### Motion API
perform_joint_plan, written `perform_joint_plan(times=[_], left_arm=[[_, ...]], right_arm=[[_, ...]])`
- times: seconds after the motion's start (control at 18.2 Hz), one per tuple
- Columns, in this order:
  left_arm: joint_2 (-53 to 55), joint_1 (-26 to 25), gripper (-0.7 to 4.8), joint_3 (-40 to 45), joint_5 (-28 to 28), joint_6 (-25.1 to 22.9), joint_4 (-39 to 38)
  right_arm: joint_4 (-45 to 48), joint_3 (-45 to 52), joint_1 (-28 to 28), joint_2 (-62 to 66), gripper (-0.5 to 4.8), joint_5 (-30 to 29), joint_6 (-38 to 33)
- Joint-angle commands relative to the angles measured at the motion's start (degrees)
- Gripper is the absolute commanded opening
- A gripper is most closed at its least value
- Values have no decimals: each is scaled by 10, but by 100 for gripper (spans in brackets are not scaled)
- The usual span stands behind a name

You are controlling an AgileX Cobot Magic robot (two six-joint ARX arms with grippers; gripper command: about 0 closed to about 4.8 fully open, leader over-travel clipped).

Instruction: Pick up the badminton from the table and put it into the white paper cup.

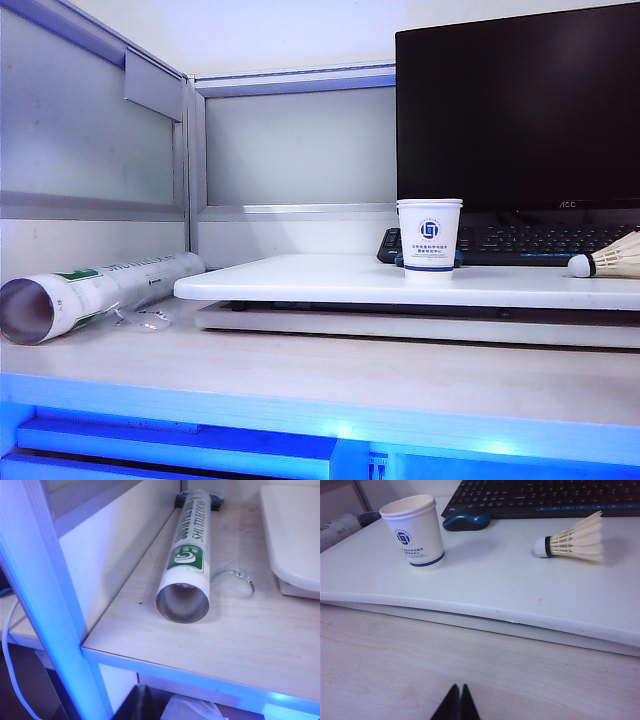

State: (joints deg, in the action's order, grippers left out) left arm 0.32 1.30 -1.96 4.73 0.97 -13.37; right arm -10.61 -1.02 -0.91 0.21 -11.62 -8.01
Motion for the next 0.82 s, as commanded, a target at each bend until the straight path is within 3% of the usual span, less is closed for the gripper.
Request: perform_joint_plan(times=[0.05, 0.71, 0.82], left_arm=[[0, 0, -4, 0, 0, -1, -8], [0, 0, -4, 0, 0, -1, -9], [0, 0, -5, 0, -81, -1, -12]], right_arm=[[-6, -2, 0, -2, -6, 0, -1], [25, -2, 0, -2, -6, -1, -1], [26, -2, 0, -2, -6, 0, -1]])
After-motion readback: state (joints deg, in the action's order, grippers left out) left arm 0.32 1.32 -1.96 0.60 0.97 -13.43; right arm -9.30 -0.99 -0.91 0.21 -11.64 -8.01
